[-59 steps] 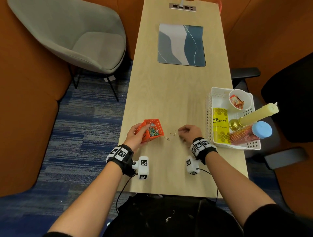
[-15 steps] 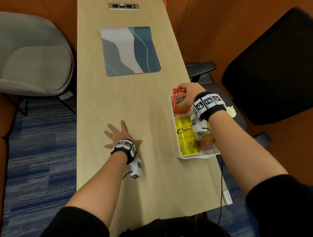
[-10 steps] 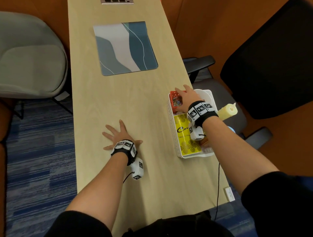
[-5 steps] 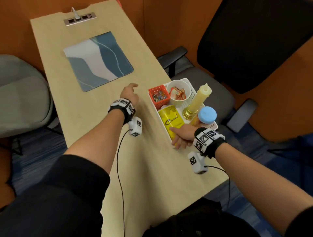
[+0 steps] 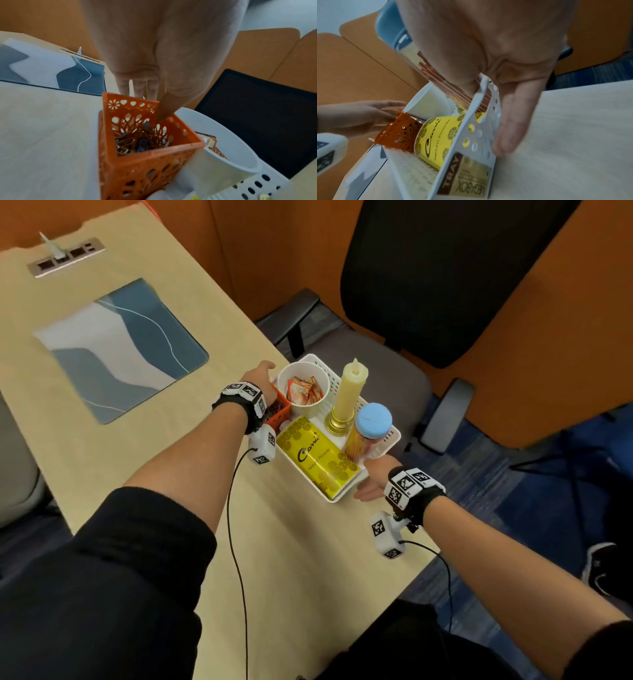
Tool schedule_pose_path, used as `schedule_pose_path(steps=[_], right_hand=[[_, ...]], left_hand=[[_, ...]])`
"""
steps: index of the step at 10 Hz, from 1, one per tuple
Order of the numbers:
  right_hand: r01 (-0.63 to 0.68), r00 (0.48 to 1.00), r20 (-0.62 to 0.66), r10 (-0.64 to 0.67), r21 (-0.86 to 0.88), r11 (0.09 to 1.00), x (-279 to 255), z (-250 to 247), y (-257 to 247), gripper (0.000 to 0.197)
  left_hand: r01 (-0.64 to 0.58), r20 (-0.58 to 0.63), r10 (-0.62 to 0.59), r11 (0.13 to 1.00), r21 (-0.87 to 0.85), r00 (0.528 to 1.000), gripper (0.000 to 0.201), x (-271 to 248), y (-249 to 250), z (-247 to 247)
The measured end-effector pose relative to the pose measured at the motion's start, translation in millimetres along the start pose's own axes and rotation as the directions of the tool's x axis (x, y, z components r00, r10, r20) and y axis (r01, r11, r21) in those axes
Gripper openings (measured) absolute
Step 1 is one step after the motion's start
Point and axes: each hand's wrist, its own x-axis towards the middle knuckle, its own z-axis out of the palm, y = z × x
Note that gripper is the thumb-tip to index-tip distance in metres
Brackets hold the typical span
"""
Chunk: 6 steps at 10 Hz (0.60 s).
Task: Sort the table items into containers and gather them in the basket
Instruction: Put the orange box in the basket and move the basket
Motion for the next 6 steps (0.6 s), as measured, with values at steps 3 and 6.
schedule_pose_path(steps=[3,6], right_hand=[[0.093,0.973,-0.152,-0.172,-0.422,0.902,16.1,-6.7,-58.4,0.026],[0.241,0.929,-0.18,-0.324,-0.372,0.896,56.3,24.7,-181.8,0.029]], left_hand=[[0.047,-0.098,-0.038,0.995,0.092,0.994,0.038,8.1,-36.6,-12.5],[0.208,-0.23,-0.198,0.978,0.018,0.953,0.045,11.4,-98.6,-83.9]])
